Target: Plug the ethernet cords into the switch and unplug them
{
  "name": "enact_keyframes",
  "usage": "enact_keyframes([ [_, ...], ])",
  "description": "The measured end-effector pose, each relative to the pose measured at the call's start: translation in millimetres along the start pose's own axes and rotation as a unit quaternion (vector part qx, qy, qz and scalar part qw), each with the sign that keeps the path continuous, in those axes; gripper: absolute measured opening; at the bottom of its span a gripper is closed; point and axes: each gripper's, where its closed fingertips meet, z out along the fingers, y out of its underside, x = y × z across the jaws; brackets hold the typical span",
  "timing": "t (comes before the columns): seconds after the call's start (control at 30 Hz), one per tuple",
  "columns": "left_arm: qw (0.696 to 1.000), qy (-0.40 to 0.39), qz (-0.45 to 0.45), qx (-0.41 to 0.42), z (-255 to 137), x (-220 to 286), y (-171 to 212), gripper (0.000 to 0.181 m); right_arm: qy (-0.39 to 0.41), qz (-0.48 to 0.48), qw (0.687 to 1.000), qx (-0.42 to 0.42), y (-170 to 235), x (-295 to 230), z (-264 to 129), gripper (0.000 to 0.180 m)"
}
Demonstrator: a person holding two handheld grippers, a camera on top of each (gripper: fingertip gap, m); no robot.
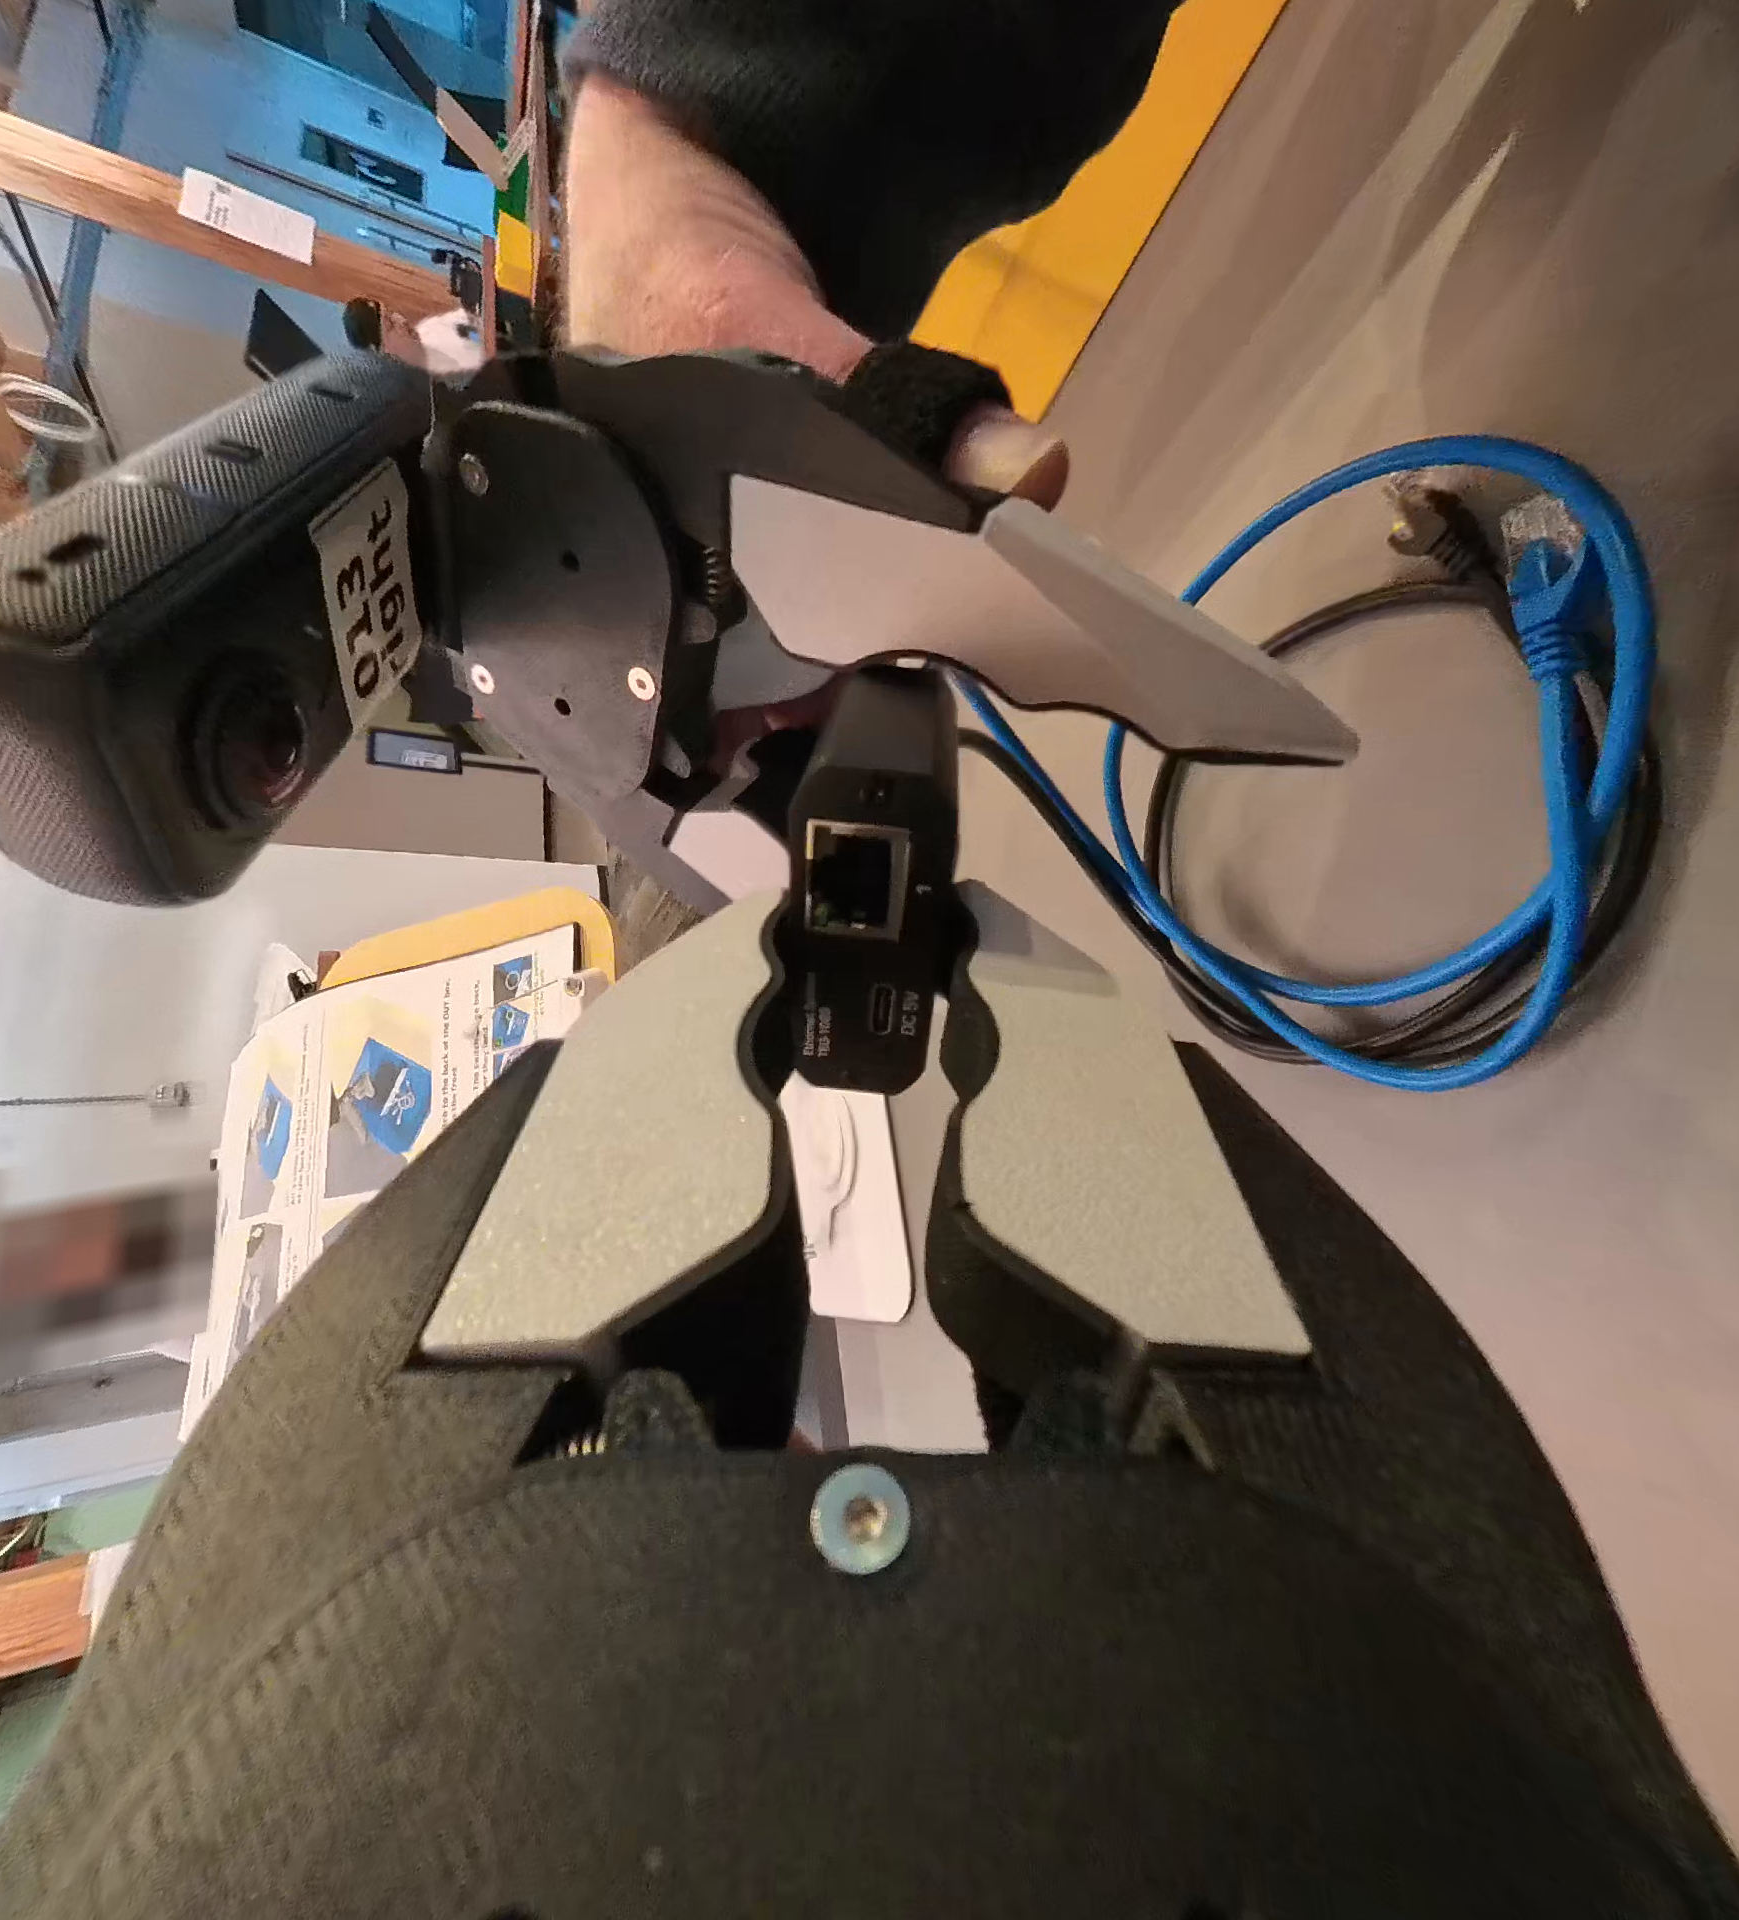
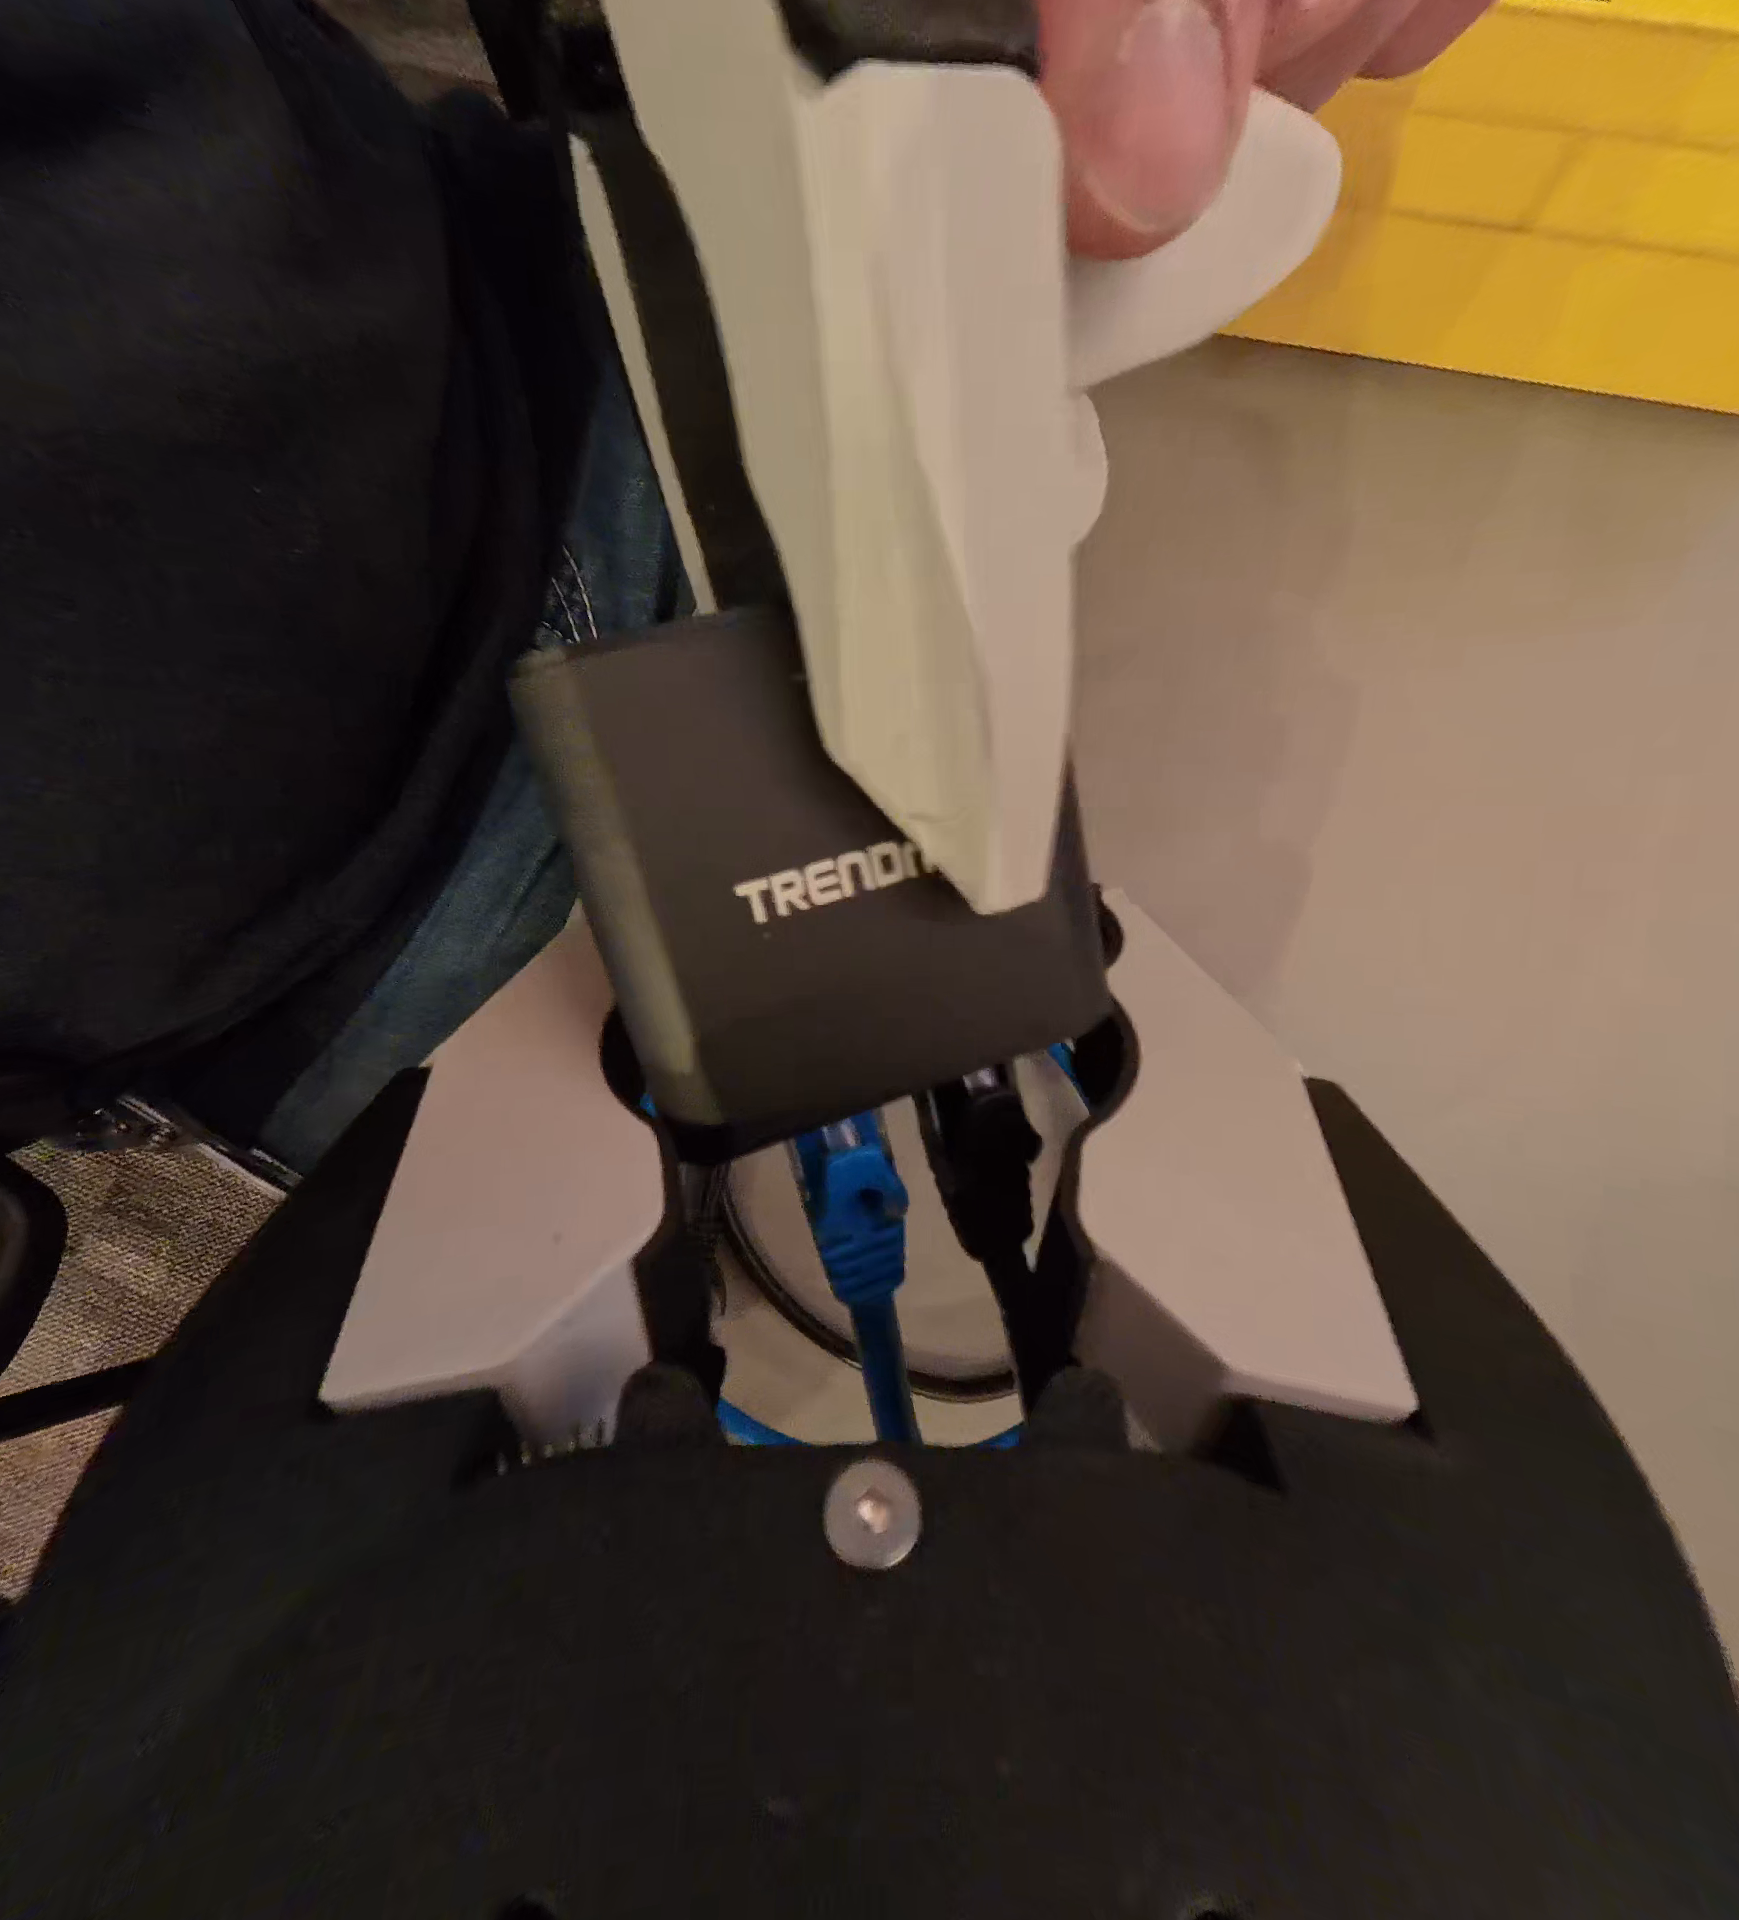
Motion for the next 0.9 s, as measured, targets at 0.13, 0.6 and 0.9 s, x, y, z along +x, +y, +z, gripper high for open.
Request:
enact_keyframes([
  [0.13, 1.0, 0.006, 0.015, 0.005, 0, 4, -8, 0.024, -0.04, -0.016, 0.999, 0.008, -3, -8, -4, 0.089],
  [0.6, 0.999, 0.036, -0.01, -0.034, 12, 14, 12, 0.029, -0.044, -0.023, 0.998, -0.035, 3, -6, 9, 0.073],
  [0.9, 0.984, -0.002, -0.091, -0.153, -27, -26, 80, 0.057, 0.095, 0.068, 0.992, -0.053, 45, 31, -7, 0.073],
])
